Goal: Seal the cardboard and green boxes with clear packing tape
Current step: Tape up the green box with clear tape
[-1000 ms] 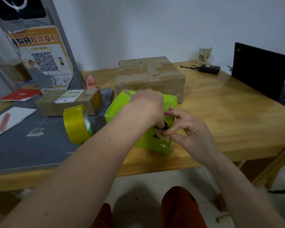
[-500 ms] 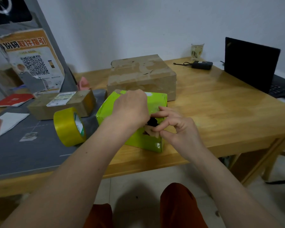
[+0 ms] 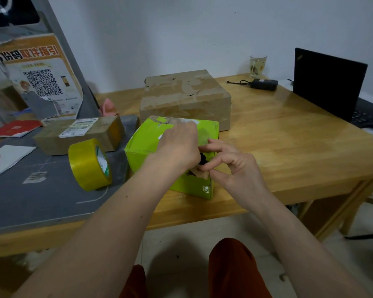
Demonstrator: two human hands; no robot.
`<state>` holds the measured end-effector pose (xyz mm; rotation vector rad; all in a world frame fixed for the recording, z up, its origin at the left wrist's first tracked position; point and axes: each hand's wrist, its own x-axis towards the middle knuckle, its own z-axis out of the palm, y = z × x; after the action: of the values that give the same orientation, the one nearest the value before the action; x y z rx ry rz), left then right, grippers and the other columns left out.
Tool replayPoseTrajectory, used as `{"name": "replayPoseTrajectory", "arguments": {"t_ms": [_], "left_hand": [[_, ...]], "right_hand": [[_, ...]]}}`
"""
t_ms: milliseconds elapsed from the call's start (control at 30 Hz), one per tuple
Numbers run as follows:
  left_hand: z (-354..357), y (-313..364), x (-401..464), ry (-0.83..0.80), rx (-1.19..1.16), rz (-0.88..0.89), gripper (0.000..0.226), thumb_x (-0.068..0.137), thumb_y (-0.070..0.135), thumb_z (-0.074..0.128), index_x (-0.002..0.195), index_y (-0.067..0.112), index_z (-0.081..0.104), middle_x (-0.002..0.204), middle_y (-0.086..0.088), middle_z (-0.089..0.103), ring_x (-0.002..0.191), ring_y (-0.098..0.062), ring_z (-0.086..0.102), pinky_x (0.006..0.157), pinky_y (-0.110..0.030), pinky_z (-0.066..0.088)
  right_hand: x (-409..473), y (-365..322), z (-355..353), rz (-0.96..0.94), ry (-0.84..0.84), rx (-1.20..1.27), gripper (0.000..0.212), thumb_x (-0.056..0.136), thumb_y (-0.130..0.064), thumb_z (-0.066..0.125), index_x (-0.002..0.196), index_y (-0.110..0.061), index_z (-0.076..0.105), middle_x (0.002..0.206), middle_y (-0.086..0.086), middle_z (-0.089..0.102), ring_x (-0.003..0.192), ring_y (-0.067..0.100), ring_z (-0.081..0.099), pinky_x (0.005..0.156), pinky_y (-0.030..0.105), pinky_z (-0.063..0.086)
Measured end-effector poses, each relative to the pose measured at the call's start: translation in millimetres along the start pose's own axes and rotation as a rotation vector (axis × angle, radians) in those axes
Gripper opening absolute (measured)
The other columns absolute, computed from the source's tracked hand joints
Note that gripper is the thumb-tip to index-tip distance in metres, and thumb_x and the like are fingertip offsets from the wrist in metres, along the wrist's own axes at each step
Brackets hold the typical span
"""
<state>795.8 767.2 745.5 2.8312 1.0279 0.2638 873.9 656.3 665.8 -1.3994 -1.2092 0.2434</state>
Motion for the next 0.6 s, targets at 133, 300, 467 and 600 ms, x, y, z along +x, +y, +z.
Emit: {"name": "replayPoseTrajectory", "arguments": {"t_ms": [133, 300, 467, 600], "left_hand": [[-7.3, -5.6, -3.9, -0.081, -0.162, 0.037, 0.028, 0.077, 0.010, 0.069, 0.099, 0.020, 0.054, 0.108, -0.006, 0.064, 0.106, -0.025, 0.059, 0.078, -0.032, 0.045], [-2.7, -1.7, -2.3, 0.017, -0.088, 0.204, 0.032, 0.071, 0.011, 0.073, 0.095, 0.023, 0.056, 0.098, 0.001, 0.060, 0.099, -0.022, 0.056, 0.071, -0.031, 0.040], [0.4, -19.4, 0.6, 0.030, -0.435, 0.177, 0.026, 0.064, 0.007, 0.083, 0.072, 0.022, 0.062, 0.064, 0.008, 0.058, 0.062, -0.009, 0.056, 0.060, -0.026, 0.045], [2.6, -25.6, -2.7, 0.031, -0.587, 0.184, 0.024, 0.064, 0.005, 0.087, 0.072, 0.017, 0.068, 0.065, 0.000, 0.061, 0.055, -0.003, 0.053, 0.062, -0.028, 0.051]], "right_hand": [[1.7, 3.2, 0.0, -0.018, 0.034, 0.047, 0.036, 0.068, -0.010, 0.070, 0.074, -0.045, 0.073, 0.114, -0.013, 0.067, 0.127, 0.004, 0.050, 0.113, 0.057, 0.026], [0.8, 0.6, 5.2, -0.017, 0.078, 0.092, 0.012, 0.065, -0.024, 0.077, 0.071, -0.034, 0.072, 0.116, -0.016, 0.064, 0.120, 0.010, 0.057, 0.110, 0.058, 0.029], [1.7, -0.1, 1.8, 0.001, 0.088, 0.111, 0.021, 0.070, -0.001, 0.082, 0.068, -0.019, 0.070, 0.116, -0.001, 0.062, 0.112, 0.010, 0.059, 0.099, 0.035, 0.044], [1.3, 0.0, -0.5, 0.013, 0.054, 0.108, 0.017, 0.071, 0.000, 0.081, 0.070, -0.013, 0.070, 0.117, 0.003, 0.061, 0.114, 0.011, 0.059, 0.099, 0.029, 0.043]]}}
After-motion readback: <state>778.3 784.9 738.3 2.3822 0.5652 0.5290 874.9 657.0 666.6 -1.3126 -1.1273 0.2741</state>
